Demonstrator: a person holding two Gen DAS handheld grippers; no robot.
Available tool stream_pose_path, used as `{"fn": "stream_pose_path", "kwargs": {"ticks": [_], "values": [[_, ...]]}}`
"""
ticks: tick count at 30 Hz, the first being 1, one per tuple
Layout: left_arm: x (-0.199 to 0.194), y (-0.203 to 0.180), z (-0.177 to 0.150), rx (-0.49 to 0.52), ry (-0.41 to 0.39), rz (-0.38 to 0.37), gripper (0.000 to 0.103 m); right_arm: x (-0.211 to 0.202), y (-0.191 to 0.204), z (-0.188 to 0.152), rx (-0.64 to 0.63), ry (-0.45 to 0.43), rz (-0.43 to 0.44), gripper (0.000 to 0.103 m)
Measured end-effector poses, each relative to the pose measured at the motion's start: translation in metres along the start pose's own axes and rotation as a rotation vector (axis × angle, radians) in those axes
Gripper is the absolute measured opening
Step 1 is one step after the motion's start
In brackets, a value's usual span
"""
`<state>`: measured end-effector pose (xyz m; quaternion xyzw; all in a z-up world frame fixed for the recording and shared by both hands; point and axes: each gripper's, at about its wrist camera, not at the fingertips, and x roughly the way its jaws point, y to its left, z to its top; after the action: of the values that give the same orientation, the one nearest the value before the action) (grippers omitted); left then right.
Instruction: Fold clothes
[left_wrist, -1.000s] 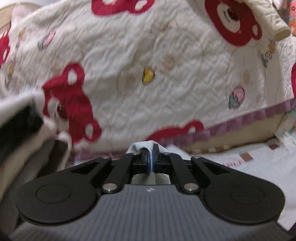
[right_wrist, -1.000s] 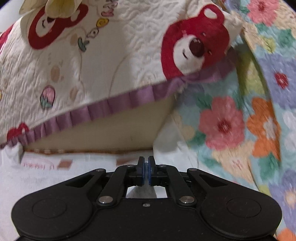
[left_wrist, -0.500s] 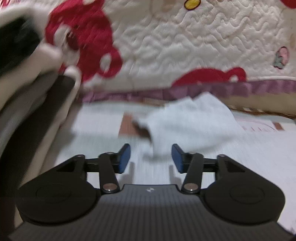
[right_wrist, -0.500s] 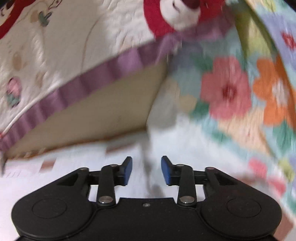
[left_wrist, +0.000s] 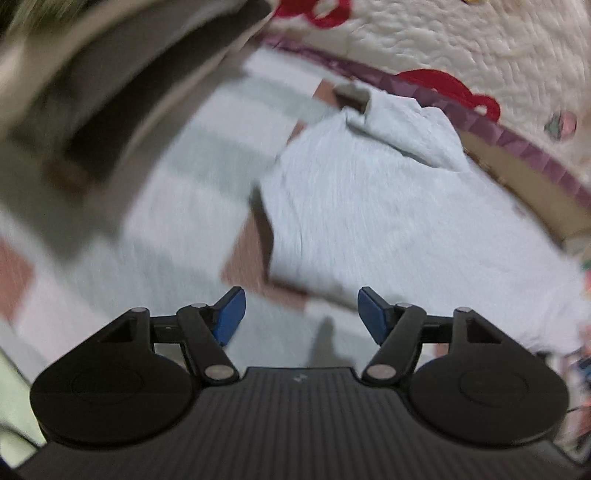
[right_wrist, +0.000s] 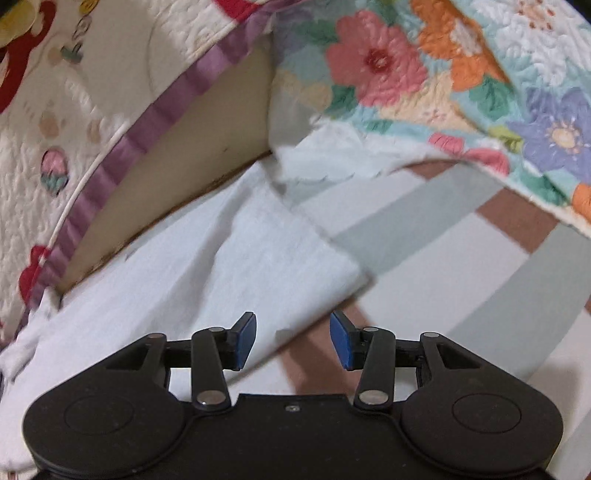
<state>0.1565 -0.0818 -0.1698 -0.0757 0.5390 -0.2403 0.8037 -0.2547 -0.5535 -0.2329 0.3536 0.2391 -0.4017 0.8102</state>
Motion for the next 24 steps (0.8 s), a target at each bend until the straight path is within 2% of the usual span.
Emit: {"fn": "stream_pose_path", "kwargs": {"ticks": [1,3,5,7,9,10,11,14,19,22,24], "values": [[0.001,0.006,-0.005,-0.043,0.017,-0.035,0.066,-0.001,0.002,-0.002,-0.005,0.008,0.012,0.05],[0.009,0.013,-0.008,-0.134,0.052,-0.152,0.064,-0.004,0.006,-0.006,-0.015,0.023,0.037,0.051],[0.015,0.014,-0.008,-0.209,0.046,-0.268,0.06,-0.007,0.01,-0.01,-0.025,0.038,0.062,0.053],[0.022,0.008,-0.008,-0.234,0.036,-0.324,0.054,-0.01,0.014,-0.014,-0.035,0.054,0.087,0.053],[0.027,-0.001,-0.009,-0.206,0.017,-0.299,0.049,-0.009,0.013,-0.019,-0.019,0.063,0.104,0.053],[0.03,-0.005,-0.009,-0.187,0.009,-0.277,0.043,-0.007,0.012,-0.021,-0.006,0.066,0.11,0.053],[0.033,-0.008,-0.011,-0.167,0.002,-0.24,0.034,-0.006,0.011,-0.023,0.008,0.069,0.116,0.053],[0.04,-0.02,-0.018,-0.093,-0.027,-0.117,0.027,0.001,0.005,-0.028,0.079,0.067,0.132,0.053],[0.043,-0.021,-0.015,-0.096,-0.063,-0.09,0.027,0.016,-0.007,-0.024,0.177,0.009,0.084,0.053],[0.044,-0.02,-0.015,-0.115,-0.077,-0.09,0.027,0.025,-0.01,-0.019,0.187,-0.039,0.077,0.053],[0.047,-0.024,-0.014,-0.082,-0.094,-0.075,0.027,0.031,-0.009,-0.015,0.162,-0.073,0.053,0.053]]}}
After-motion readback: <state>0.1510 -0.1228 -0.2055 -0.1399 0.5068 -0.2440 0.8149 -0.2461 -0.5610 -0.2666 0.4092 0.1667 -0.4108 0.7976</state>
